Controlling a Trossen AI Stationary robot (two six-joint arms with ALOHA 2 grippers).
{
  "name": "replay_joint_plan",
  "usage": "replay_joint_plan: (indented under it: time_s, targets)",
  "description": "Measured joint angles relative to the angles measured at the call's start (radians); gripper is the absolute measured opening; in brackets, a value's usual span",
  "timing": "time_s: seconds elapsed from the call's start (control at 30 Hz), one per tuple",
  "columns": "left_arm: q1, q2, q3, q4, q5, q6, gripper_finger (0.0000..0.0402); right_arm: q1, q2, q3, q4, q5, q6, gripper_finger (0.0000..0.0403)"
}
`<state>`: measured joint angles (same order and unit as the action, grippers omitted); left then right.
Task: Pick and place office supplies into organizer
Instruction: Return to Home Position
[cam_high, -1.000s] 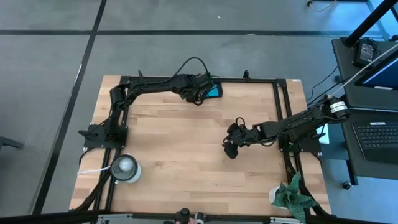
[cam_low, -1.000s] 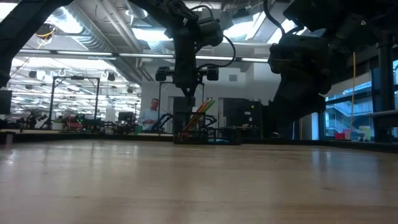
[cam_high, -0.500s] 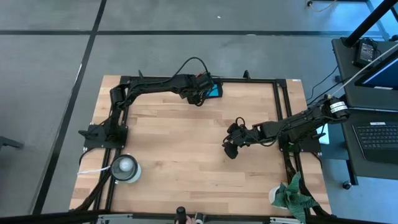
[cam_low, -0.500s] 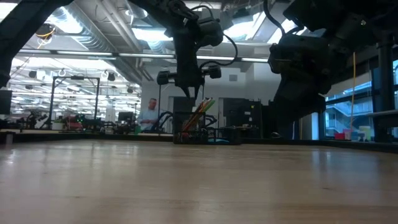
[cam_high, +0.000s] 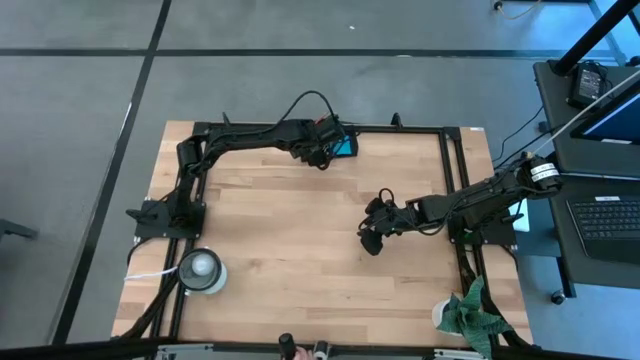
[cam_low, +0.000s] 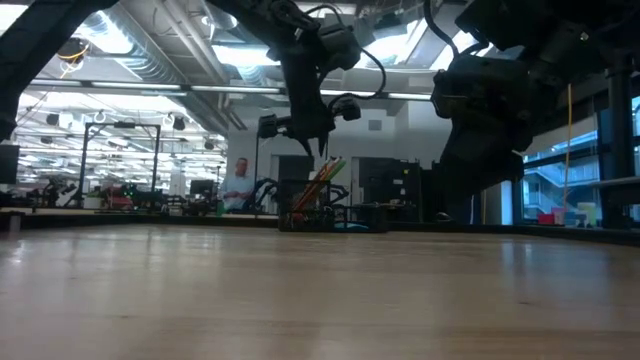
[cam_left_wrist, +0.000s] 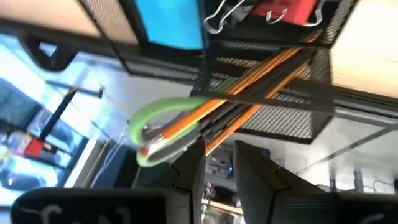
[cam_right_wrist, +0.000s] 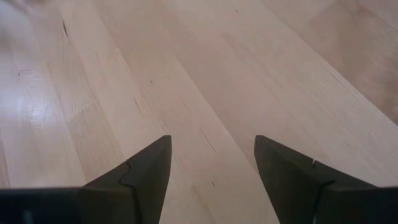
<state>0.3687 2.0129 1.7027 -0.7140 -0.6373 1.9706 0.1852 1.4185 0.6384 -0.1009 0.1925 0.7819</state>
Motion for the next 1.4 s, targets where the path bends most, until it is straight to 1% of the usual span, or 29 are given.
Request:
replay_joint_plan:
  time_s: [0.07, 0.2, 0.33, 0.4, 0.53, 0.63, 0.7, 0.83, 0.9, 0.97, 1.03, 1.1, 1.17, 1.2, 1.27, 1.3, 1.4]
  targets:
    - [0.0, 0.0, 0.0, 0.015, -0.027, -0.009, 0.0077, 0.0, 0.0, 0.0, 0.0, 0.0, 0.0, 0.0232]
    - [0.0, -0.002, 0.0, 0.016, -0.121, -0.02, 0.0076, 0.0, 0.0, 0.0, 0.0, 0.0, 0.0, 0.0232]
    - [0.007, -0.027, 0.0, 0.0, -0.114, -0.117, 0.0075, 0.0, 0.0, 0.0, 0.0, 0.0, 0.0, 0.0232]
    - [0.007, -0.048, 0.0, -0.016, -0.067, -0.205, 0.0075, 0.0, 0.0, 0.0, -0.001, 0.0, -0.001, 0.0232]
    - [0.007, -0.113, -0.001, -0.039, 0.087, -0.452, 0.0075, 0.0, 0.0, 0.0, -0.001, 0.0, -0.003, 0.0232]
    - [0.011, -0.175, 0.0, -0.071, 0.231, -0.645, 0.0075, 0.0, 0.0, 0.0, 0.0, 0.0, -0.009, 0.0232]
    - [0.022, -0.215, 0.0, -0.107, 0.372, -0.796, 0.0075, 0.0, 0.0, 0.0, -0.001, 0.0, -0.01, 0.0232]
    - [0.074, -0.297, 0.0, -0.172, 0.748, -1.163, 0.0075, 0.0, 0.0, 0.0, 0.0, 0.0, -0.011, 0.0232]
    - [0.104, -0.326, 0.0, -0.191, 0.876, -1.362, 0.0075, 0.0, 0.0, 0.0, 0.002, -0.001, -0.009, 0.0232]
    - [0.131, -0.348, 0.0, -0.215, 0.95, -1.521, 0.0075, 0.0, 0.0, 0.0, 0.008, -0.002, -0.009, 0.0232]
    - [0.154, -0.366, 0.0, -0.228, 1.017, -1.6, 0.0075, 0.0, 0.0, 0.0, 0.019, -0.008, -0.025, 0.0232]
    - [0.179, -0.387, -0.014, -0.213, 1.148, -1.636, 0.0075, -0.001, 0.0, 0.0, 0.066, -0.021, -0.052, 0.0232]
    - [0.195, -0.424, -0.055, -0.141, 1.294, -1.665, 0.0075, -0.01, -0.005, 0.0, 0.119, -0.045, -0.081, 0.0232]
    - [0.203, -0.446, -0.081, -0.102, 1.35, -1.684, 0.0075, -0.019, -0.01, 0.0, 0.141, -0.067, -0.095, 0.0232]
    - [0.215, -0.499, -0.149, -0.021, 1.398, -1.727, 0.0075, -0.04, -0.029, 0.001, 0.173, -0.107, -0.127, 0.0232]
    - [0.22, -0.529, -0.192, 0.018, 1.397, -1.749, 0.0075, -0.051, -0.042, 0.001, 0.173, -0.117, -0.139, 0.0232]
    - [0.224, -0.64, -0.34, 0.148, 1.353, -1.834, 0.0075, -0.081, -0.096, -0.015, 0.172, -0.125, -0.185, 0.0232]
